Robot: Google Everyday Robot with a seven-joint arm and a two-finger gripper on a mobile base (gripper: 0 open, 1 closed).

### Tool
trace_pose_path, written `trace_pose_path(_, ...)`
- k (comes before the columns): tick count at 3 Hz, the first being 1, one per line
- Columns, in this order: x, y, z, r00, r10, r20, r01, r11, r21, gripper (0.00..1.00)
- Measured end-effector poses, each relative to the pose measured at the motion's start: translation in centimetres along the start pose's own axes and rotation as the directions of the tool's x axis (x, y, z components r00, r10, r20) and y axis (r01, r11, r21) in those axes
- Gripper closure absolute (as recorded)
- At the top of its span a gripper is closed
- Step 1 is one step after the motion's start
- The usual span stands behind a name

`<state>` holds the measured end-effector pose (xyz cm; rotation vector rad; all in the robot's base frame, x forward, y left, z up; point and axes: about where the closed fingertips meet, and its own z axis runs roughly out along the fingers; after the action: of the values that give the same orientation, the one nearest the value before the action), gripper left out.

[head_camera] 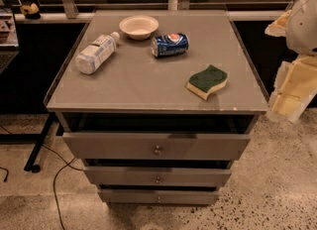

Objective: Open middle drawer

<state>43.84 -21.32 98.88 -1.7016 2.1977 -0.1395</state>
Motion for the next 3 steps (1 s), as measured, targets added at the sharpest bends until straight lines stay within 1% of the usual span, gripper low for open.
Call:
trace_pose_path(1,0.0,0.0,0.0,1.0,0.0,0.0,0.0,1.0,0.0,0.0)
trace_pose_path(2,-0.3,0.1,-0.1,0.999,0.033,-0.004,-0.033,0.9989,0.032,0.0)
trace_pose_path(3,-0.3,1.3,0.6,0.992,0.123,0.035,-0.125,0.989,0.079,0.0)
